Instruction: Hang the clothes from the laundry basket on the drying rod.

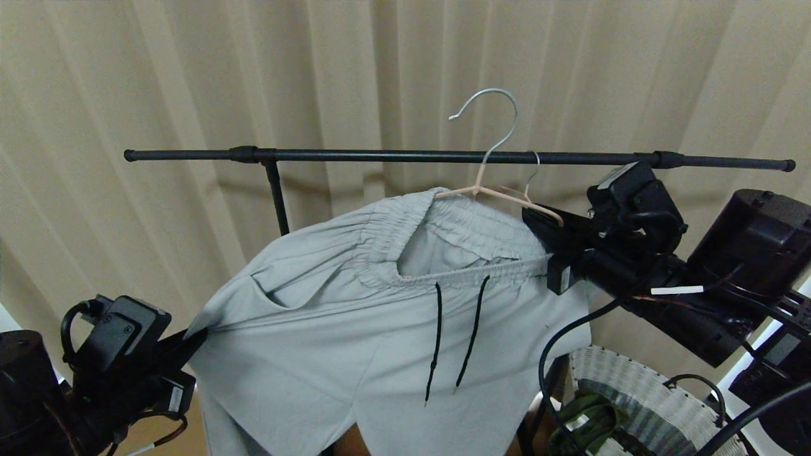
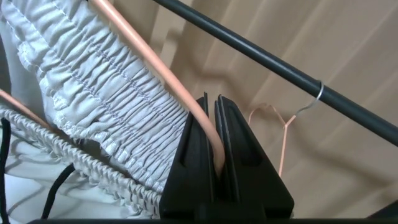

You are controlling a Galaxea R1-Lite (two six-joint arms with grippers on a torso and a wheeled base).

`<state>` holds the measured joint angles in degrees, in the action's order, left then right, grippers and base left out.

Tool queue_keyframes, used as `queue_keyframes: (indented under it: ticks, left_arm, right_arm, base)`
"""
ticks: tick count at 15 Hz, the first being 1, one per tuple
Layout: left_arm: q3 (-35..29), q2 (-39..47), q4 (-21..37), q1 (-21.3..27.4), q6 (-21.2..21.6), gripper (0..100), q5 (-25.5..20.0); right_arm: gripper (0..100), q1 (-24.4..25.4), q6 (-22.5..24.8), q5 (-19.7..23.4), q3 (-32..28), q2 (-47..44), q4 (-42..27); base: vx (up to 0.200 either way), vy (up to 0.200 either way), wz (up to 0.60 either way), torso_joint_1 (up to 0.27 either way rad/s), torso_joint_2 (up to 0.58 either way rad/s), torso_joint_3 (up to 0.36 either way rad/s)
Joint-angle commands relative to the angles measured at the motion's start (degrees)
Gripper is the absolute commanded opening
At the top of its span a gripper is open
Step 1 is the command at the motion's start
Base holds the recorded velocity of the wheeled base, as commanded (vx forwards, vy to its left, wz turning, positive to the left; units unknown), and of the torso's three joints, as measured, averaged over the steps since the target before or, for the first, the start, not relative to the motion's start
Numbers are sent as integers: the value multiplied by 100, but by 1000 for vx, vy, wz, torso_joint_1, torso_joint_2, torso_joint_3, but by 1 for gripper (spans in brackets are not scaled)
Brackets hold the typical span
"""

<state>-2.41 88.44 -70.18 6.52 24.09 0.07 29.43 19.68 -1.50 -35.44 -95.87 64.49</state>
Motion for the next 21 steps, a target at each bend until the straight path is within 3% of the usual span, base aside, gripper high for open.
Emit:
queue_keyframes:
  ticks: [1, 2, 5, 7, 9, 12, 14, 16, 19, 20, 21]
  left_arm:
    - [22, 6, 4, -2, -1, 0, 1]
    - [22, -11, 4, 7, -18, 100, 1]
    - [30, -55, -4, 7, -45, 100, -16]
    - [74, -231, -31, 7, -185, 100, -130]
    - [153, -741, -110, -19, -220, 100, -456]
    - [241, -1980, -57, -37, -264, 100, -456]
    - [241, -2885, 277, -107, -352, 100, -412]
    - [241, -3878, 1200, -345, -361, 100, -412]
    - [241, -6093, 3634, -397, -449, 100, -456]
    - [197, -6383, 3951, -397, -449, 100, -456]
    - [30, -7139, 4838, -371, -458, 100, -464]
  right_arm:
    - [0, 2, 1, -8, 2, -11, 11]
    - [0, 2, 1, -8, 2, -11, 11]
    - [0, 2, 1, -26, 28, -46, -59]
    - [0, 10, 1, -166, 46, 7, -490]
    - [0, 10, 1, -562, 72, 24, -806]
    - [0, 10, 1, -1089, 204, 33, -1175]
    - [0, 2, -8, -1564, 274, 68, -1386]
    - [0, -7, -104, -1810, 292, 77, -1439]
    - [0, -16, -148, -2329, 265, 7, -1483]
    - [0, -16, -148, -2364, 257, -2, -1483]
    - [0, -51, -148, -2408, 239, -20, -1483]
  base:
    - [0, 0, 0, 0, 0, 0]
    - [0, 0, 0, 0, 0, 0]
    - [0, 0, 0, 0, 0, 0]
    - [0, 0, 0, 0, 0, 0]
    - [0, 0, 0, 0, 0, 0]
    - [0, 0, 0, 0, 0, 0]
    - [0, 0, 0, 0, 0, 0]
    - [0, 0, 0, 0, 0, 0]
    - [0, 0, 0, 0, 0, 0]
    - [0, 0, 0, 0, 0, 0]
    - [0, 0, 0, 0, 0, 0]
